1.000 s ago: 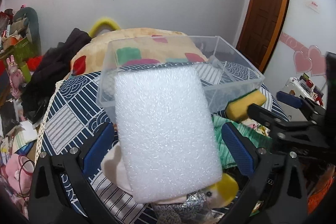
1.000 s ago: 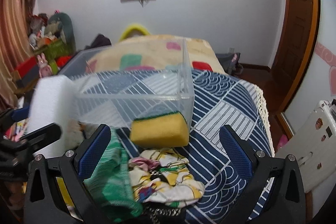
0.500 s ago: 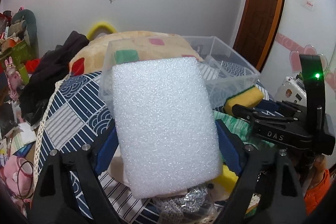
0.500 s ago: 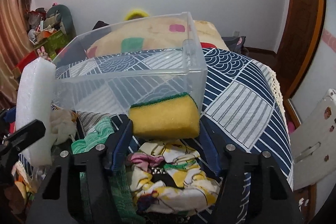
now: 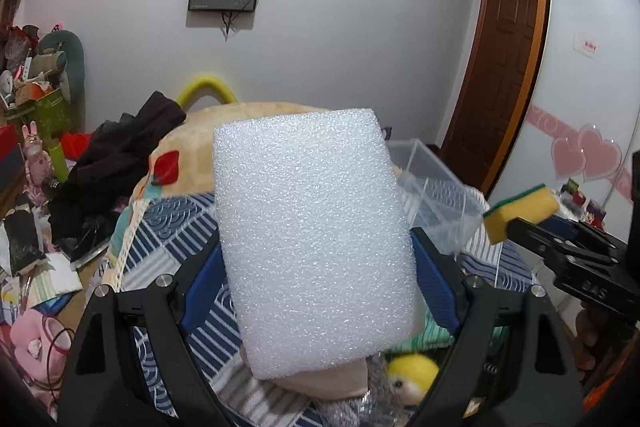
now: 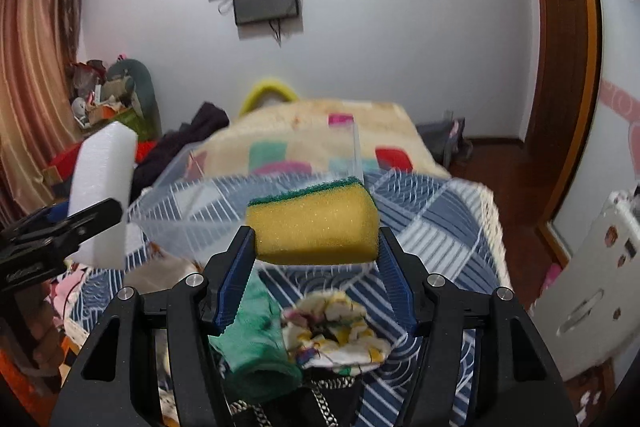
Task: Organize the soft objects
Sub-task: 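Grasp the white foam block with the left tool while the right tool grasps the yellow sponge, then lower the foam block into the clear box with the left tool while the right tool drops the sponge in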
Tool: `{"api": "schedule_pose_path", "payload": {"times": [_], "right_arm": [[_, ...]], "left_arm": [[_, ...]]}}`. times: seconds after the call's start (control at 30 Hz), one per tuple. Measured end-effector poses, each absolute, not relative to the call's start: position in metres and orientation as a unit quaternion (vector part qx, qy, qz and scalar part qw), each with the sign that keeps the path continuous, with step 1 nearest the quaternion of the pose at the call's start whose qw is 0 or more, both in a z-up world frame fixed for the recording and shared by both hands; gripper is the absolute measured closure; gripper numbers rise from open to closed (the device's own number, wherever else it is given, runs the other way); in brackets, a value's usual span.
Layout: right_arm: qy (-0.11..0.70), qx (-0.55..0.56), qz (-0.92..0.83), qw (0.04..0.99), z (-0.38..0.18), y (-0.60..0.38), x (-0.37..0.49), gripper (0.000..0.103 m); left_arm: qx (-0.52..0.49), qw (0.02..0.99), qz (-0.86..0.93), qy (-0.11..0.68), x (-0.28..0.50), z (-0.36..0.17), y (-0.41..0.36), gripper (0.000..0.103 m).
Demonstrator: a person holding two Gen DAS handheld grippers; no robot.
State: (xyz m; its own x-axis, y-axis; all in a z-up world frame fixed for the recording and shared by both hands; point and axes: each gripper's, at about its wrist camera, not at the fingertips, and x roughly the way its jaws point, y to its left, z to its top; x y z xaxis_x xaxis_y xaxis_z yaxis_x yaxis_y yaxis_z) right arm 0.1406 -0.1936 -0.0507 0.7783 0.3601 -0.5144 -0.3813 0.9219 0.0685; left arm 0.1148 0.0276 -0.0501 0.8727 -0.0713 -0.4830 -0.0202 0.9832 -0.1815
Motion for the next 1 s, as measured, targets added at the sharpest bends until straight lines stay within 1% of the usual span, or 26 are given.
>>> {"api": "schedule_pose_path", "payload": {"times": [0.2,0.37,0.73,0.9,1.0], "right_arm": [[0.232,-0.025,0.198,0.952,-0.027,-0.182,0.153,0.045],[0.230,-0.033,0.200,0.952,-0.026,-0.167,0.170,0.045],[0.297,-0.068,0.196,0.932,-0.057,-0.140,0.223,0.045],[0.329,-0.094,0.196,0.919,-0.073,-0.133,0.235,0.045],[0.335,-0.106,0.197,0.915,-0.077,-0.130,0.234,0.045]], "left_arm": [[-0.086,0.967,-0.012,0.241,0.142,-0.028,0.035,0.016],[-0.085,0.964,-0.013,0.253,0.172,-0.025,0.036,0.016],[-0.064,0.937,-0.021,0.342,0.232,-0.064,0.025,0.016],[-0.048,0.929,-0.021,0.367,0.244,-0.079,0.014,0.016],[-0.037,0.929,-0.020,0.367,0.246,-0.083,0.011,0.016]]}}
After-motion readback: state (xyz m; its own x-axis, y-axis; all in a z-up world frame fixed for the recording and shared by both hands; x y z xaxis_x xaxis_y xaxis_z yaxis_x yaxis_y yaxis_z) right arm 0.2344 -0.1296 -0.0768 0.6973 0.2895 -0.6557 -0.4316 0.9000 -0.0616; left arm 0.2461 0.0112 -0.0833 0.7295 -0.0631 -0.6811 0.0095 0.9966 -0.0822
